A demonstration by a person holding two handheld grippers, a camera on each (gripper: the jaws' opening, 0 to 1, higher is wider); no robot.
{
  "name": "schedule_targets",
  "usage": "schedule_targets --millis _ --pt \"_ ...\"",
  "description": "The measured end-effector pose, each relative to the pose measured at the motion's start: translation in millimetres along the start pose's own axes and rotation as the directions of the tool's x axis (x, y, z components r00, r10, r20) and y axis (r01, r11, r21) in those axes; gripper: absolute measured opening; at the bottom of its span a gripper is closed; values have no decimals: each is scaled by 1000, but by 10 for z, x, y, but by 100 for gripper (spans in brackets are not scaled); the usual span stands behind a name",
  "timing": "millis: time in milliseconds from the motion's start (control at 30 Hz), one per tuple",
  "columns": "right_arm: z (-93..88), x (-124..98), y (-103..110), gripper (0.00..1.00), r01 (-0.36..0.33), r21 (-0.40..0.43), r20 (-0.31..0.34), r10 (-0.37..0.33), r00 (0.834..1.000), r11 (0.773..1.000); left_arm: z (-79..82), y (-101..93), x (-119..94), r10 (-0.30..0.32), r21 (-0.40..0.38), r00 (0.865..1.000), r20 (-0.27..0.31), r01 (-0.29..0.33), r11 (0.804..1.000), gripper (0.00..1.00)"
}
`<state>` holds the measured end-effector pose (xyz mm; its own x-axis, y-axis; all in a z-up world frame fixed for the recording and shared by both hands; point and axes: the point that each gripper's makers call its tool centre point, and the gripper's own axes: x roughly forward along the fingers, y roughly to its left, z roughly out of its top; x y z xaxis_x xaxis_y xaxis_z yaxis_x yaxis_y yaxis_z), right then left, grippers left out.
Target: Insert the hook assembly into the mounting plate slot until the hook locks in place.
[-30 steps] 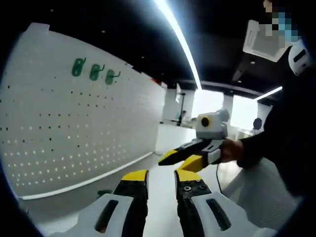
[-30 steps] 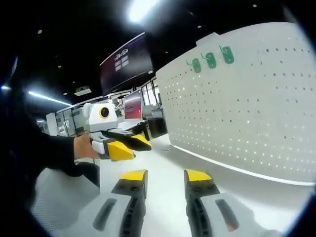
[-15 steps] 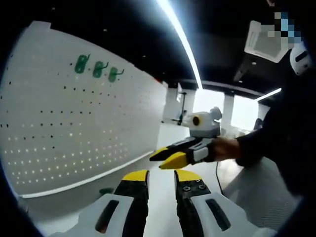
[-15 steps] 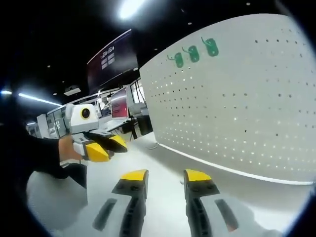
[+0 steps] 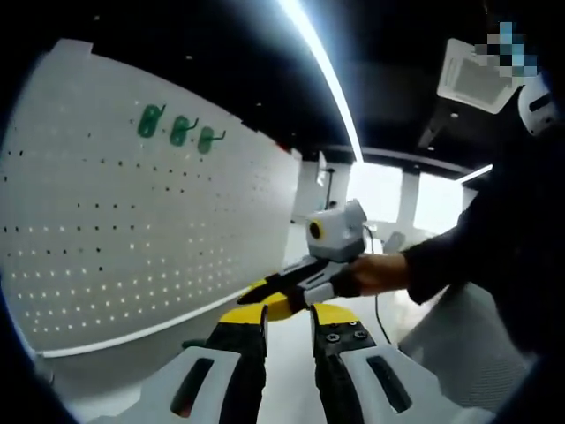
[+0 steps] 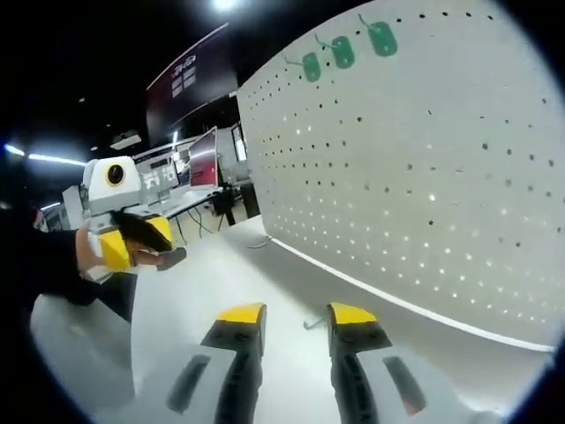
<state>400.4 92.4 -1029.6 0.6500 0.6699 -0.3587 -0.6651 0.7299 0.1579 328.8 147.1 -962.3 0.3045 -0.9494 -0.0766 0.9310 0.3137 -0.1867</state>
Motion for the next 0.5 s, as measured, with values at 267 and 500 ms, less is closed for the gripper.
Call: schedule_targets --millis 267,500 --pt "-91 265 -111 25 2 -15 -65 -3 998 1000 -11 14 -12 5 -1 1000 -6 -5 1000 19" --pt "-182 482 -155 24 -6 -47 -120 0 993 999 -31 16 -11 2 -2 1000 -14 -2 1000 19"
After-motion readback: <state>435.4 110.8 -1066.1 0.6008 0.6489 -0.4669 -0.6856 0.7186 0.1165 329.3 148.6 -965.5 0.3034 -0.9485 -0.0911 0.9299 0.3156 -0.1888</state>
